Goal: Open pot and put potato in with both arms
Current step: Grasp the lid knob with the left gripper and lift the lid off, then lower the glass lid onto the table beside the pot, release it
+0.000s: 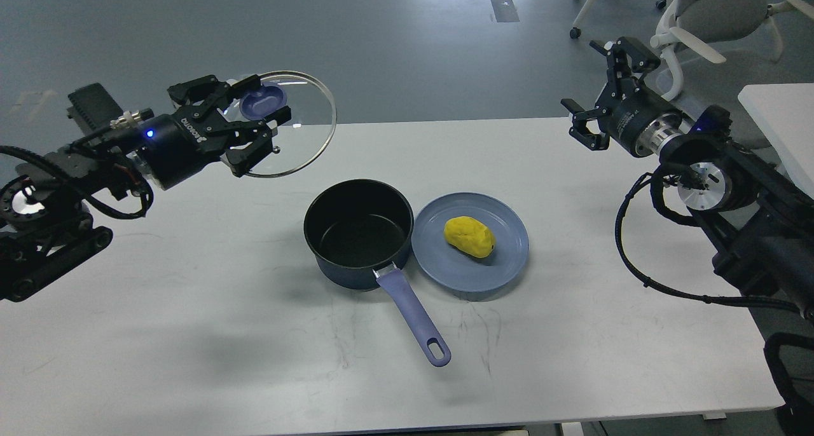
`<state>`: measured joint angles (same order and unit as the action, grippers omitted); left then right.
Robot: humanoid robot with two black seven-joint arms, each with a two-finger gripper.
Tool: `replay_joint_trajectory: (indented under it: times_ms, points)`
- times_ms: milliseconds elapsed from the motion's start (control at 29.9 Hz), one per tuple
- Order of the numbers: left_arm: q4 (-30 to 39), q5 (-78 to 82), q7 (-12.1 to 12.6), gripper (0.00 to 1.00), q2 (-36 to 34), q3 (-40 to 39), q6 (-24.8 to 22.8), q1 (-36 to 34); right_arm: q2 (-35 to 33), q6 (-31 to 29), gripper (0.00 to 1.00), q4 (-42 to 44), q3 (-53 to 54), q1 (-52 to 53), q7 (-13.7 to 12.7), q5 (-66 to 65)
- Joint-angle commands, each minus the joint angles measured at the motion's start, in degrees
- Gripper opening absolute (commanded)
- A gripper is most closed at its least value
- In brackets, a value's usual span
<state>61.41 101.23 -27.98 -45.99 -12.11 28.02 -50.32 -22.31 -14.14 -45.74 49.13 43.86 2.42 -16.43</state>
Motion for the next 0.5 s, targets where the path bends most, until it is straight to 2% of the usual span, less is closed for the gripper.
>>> replay_joint_trajectory:
  times_ms: [0, 134, 301, 469]
  points:
    - [-0.41, -2.26, -0.02, 0.00, -3.04, -0.01, -0.02, 4.42, 0.42, -0.01, 1.00, 0.04, 0.00, 0.00, 0.05, 0.00]
    - [-1.73, -2.35, -0.02, 0.00, -3.75, -0.01, -0.02, 8.56, 0.42, 0.34, 1.00, -0.05, -0.09, -0.09, 0.05, 0.00]
    - [-8.84, -2.26, -0.02, 0.00, -2.44, -0.01, -0.02, 14.35, 0.25, 0.78, 1.00, -0.05, -0.18, -0.09, 0.04, 0.00]
    - [-10.35, -2.09, -0.02, 0.00, -1.38, 0.07, -0.02, 16.65, -0.10, 0.78, 1.00, -0.05, -0.18, 0.00, -0.04, 0.00]
